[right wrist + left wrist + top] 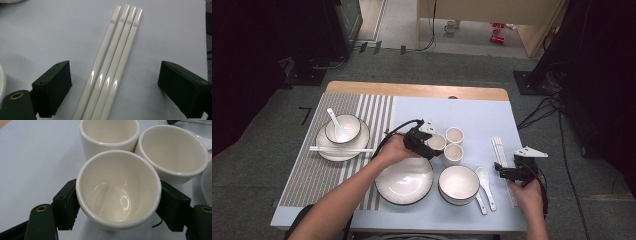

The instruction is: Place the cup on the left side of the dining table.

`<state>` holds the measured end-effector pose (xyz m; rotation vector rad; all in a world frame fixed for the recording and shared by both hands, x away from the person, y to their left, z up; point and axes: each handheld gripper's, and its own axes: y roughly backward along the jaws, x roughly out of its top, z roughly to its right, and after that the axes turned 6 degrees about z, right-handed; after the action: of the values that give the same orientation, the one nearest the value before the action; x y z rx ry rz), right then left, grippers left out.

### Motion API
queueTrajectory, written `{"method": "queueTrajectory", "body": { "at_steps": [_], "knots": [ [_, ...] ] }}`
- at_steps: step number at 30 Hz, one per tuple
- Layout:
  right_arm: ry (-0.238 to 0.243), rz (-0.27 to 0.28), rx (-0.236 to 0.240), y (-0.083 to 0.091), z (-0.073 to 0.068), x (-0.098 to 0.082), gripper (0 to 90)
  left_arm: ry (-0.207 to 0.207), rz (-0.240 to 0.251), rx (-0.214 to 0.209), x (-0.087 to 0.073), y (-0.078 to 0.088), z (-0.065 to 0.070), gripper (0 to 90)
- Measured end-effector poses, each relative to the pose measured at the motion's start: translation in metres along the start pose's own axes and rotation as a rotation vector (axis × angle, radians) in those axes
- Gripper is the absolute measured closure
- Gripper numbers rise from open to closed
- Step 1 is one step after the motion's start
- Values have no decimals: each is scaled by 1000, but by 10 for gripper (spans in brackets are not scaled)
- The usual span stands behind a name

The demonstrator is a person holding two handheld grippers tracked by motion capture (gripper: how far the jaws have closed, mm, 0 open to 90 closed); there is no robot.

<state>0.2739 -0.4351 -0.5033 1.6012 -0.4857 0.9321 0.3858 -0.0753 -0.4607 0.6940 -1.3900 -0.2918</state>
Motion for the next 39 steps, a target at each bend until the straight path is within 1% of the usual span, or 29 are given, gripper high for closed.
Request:
{"method": "queueTrajectory", "body": {
  "at_steps": [13,15,18,21,22,23,24,27,28,32,35,39],
  "knots": [
    [0,0,0,0,0,0,114,18,-8,-16,0,4,-3,278],
    [0,0,0,0,0,0,114,26,0,-15,1,6,-4,277],
    [0,0,0,0,0,0,113,50,13,-23,2,11,-7,277],
    [0,0,0,0,0,0,113,56,15,-19,3,14,-8,278],
    [-1,0,1,0,0,0,114,69,23,-19,3,17,-9,278],
    [-1,0,0,0,0,0,113,69,23,-19,3,17,-9,278],
    [-1,0,0,0,0,0,113,80,30,-20,4,19,-11,277],
    [-1,0,1,0,0,0,114,88,30,-20,4,21,-12,278],
    [-1,0,1,0,0,0,113,101,31,-21,5,24,-12,278],
    [-1,-1,1,0,0,0,113,116,36,-29,6,28,-13,278],
    [0,0,1,0,0,0,114,110,39,-23,7,32,-13,278],
    [0,-1,2,0,0,0,114,120,44,-24,7,37,-12,278]
  ]
}}
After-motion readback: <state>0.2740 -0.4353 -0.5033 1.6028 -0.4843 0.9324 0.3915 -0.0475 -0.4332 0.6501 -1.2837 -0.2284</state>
